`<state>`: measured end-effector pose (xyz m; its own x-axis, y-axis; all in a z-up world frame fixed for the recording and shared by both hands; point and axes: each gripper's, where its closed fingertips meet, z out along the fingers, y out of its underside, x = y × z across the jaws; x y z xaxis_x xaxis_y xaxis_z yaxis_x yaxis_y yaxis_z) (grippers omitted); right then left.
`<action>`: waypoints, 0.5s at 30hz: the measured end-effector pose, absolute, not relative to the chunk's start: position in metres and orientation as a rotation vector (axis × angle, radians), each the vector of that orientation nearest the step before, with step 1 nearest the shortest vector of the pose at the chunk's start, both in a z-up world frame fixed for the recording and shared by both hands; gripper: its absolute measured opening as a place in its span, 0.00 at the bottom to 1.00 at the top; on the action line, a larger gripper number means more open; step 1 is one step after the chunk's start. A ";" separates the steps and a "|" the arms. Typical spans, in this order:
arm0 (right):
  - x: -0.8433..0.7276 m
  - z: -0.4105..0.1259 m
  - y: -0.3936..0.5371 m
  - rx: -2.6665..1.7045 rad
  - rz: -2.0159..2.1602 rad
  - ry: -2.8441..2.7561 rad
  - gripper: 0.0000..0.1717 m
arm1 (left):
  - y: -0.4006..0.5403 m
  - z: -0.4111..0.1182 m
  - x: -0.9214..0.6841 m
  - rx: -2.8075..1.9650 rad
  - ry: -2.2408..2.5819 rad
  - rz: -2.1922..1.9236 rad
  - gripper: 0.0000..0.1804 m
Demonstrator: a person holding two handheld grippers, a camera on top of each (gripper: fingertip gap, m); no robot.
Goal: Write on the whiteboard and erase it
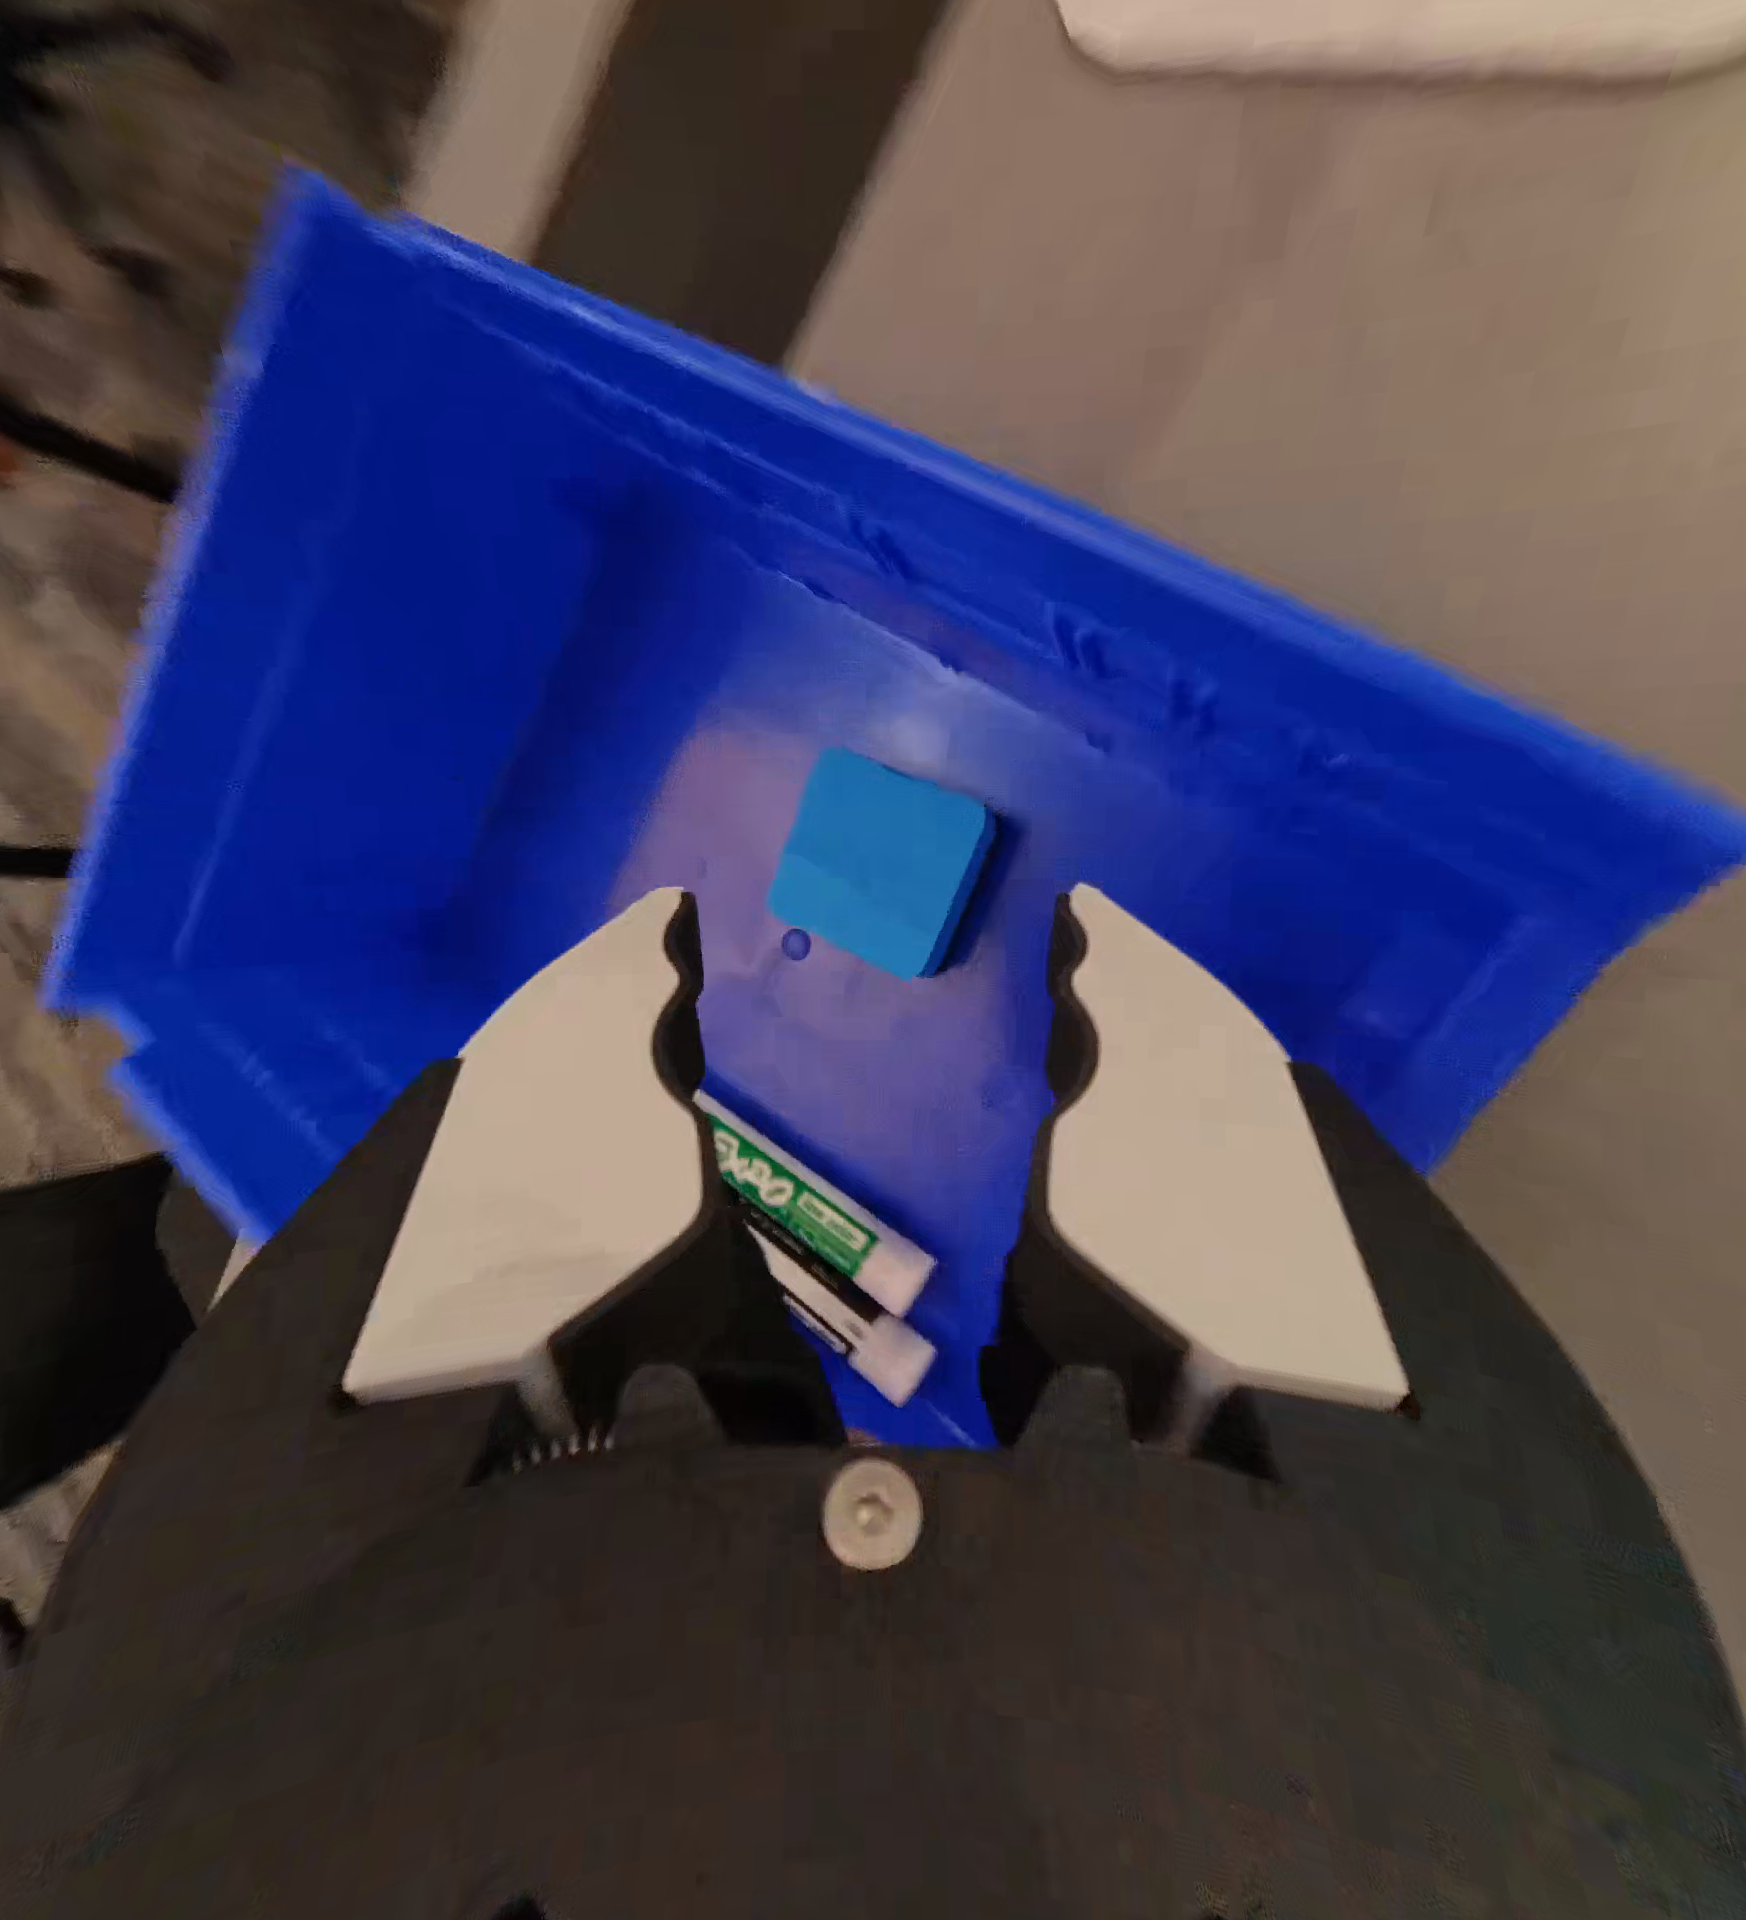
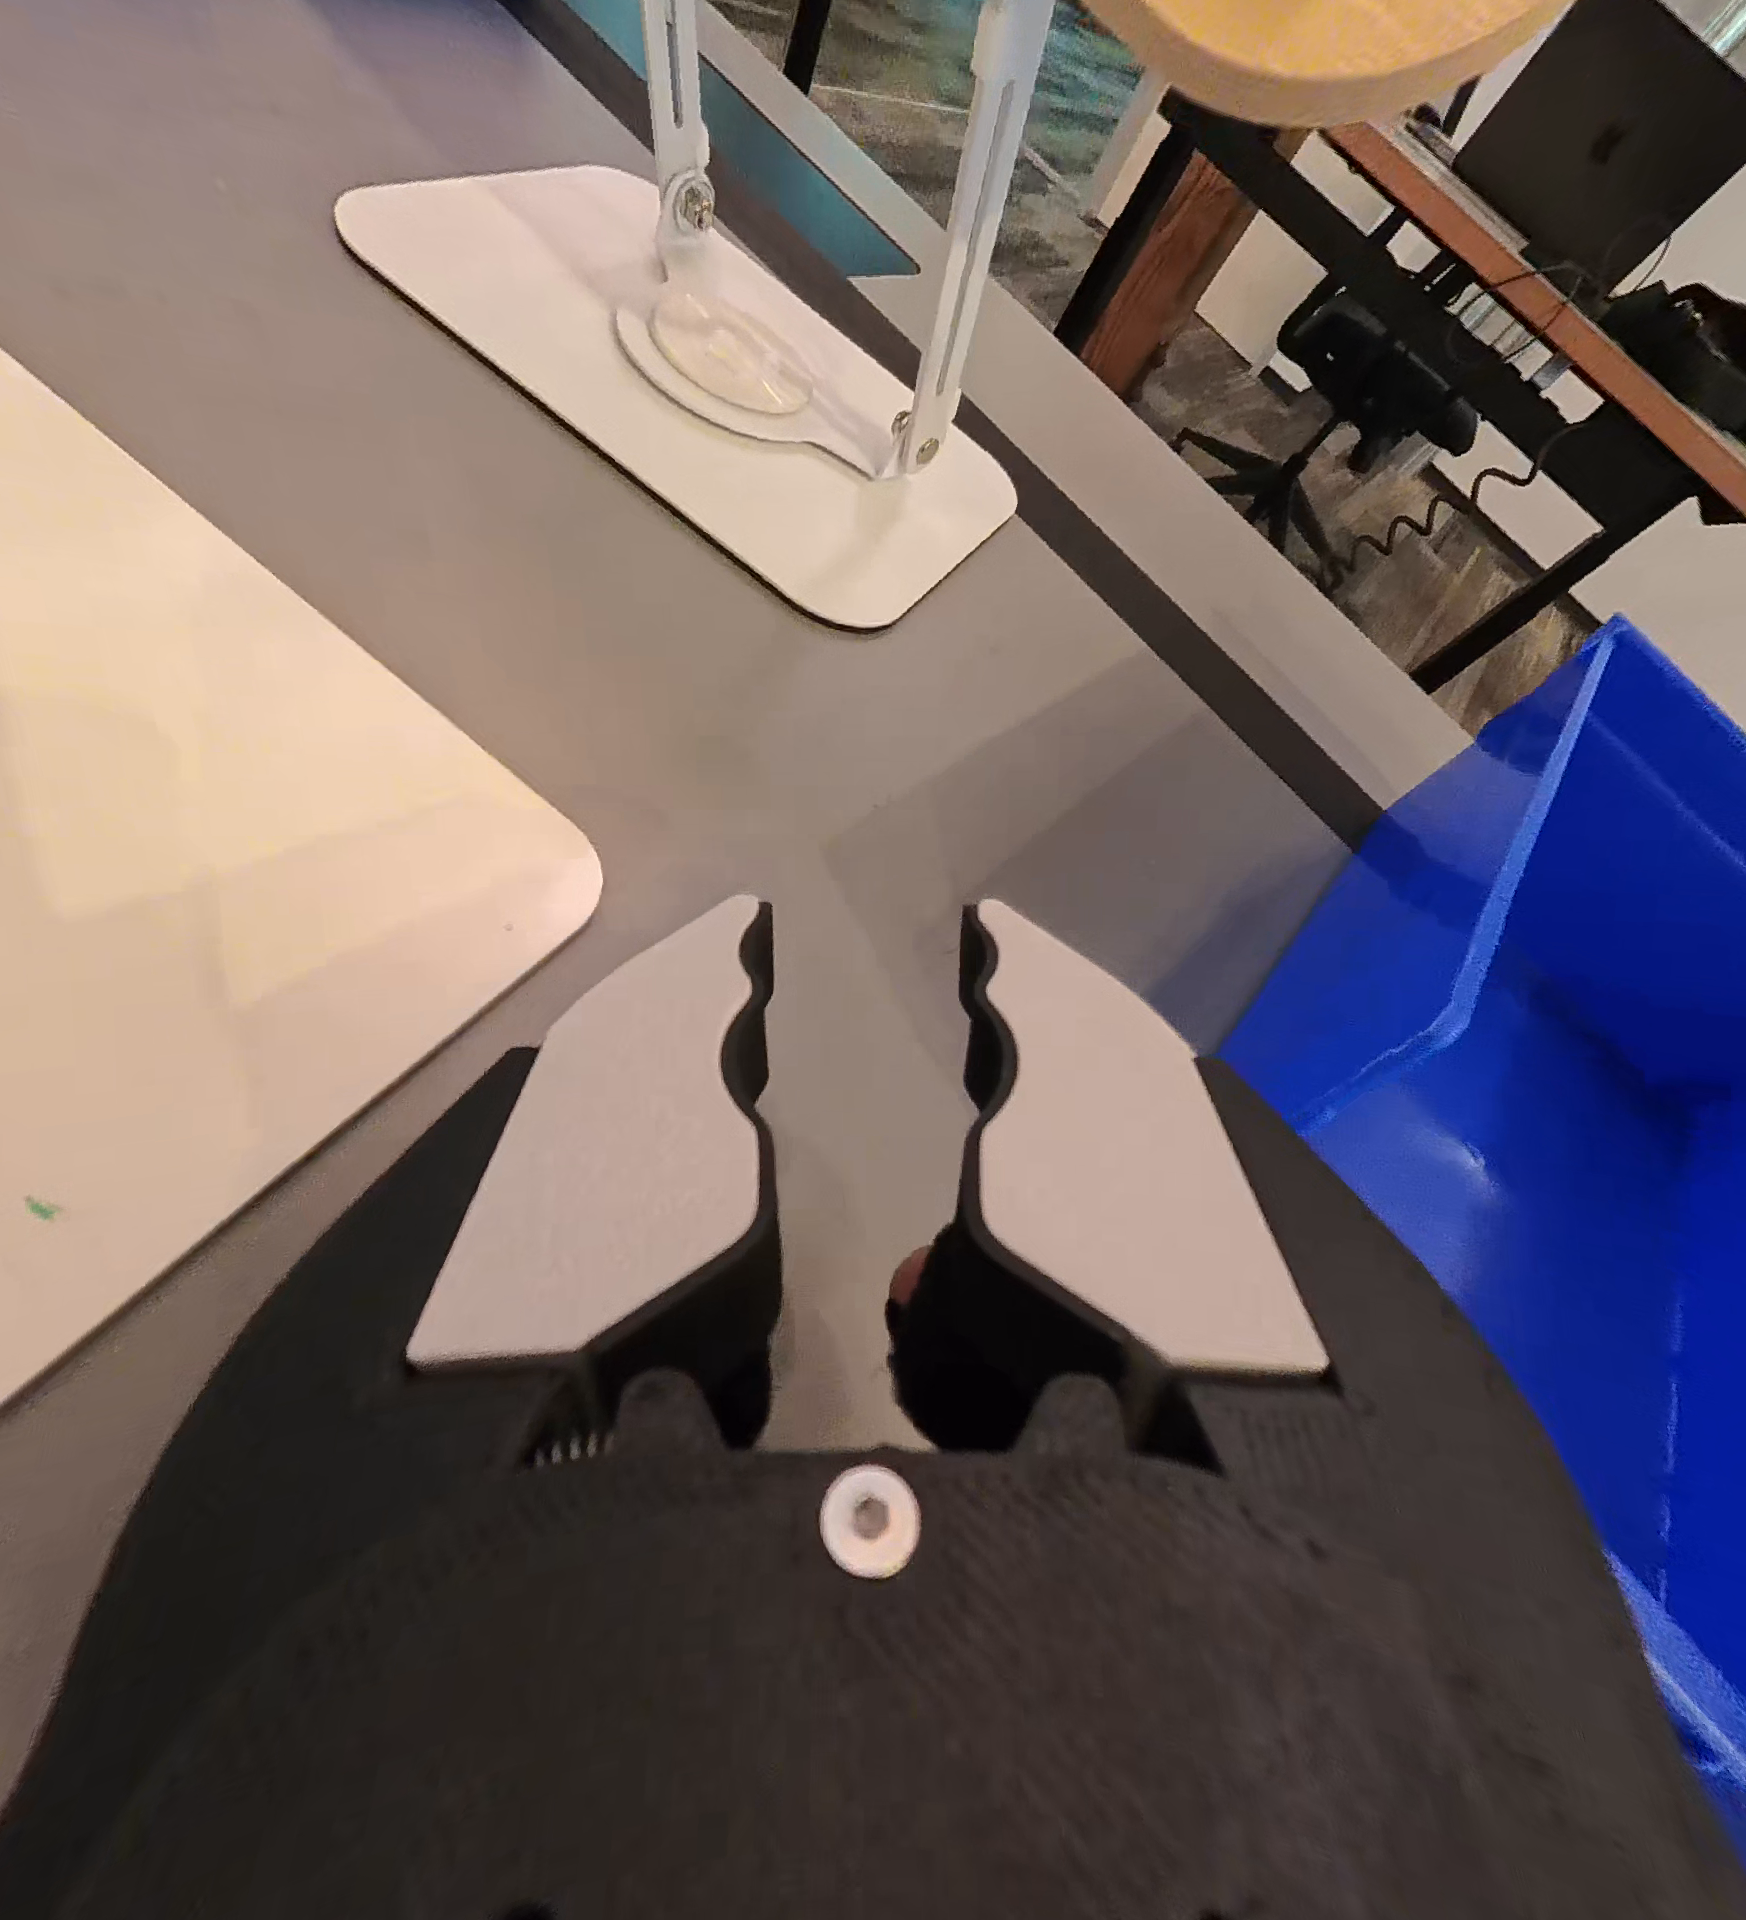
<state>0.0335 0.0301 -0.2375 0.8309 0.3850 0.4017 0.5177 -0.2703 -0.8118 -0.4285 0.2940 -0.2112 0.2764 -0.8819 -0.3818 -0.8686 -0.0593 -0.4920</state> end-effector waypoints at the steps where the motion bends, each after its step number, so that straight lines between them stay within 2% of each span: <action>1: 0.033 -0.237 0.030 -1.888 -0.145 -0.680 0.20 | 0.302 -0.227 -0.429 -1.915 1.670 -0.004 0.36; 6: 0.036 -0.240 0.031 -1.882 -0.131 -0.670 0.19 | 0.324 -0.277 -0.433 -2.067 1.816 -0.070 0.38; 9: 0.038 -0.244 0.031 -1.895 -0.127 -0.670 0.19 | 0.324 -0.295 -0.433 -2.106 1.857 -0.120 0.32; 15: 0.022 -0.229 0.030 -1.844 -0.182 -0.747 0.19 | 0.323 -0.276 -0.430 -2.112 1.749 -0.138 0.31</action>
<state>0.0215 0.0301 -0.2290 0.7906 0.4052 0.4591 0.5709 -0.2166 -0.7920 -0.4302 0.3235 -0.2758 0.2147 -0.9615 -0.1714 -0.9229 -0.1423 -0.3578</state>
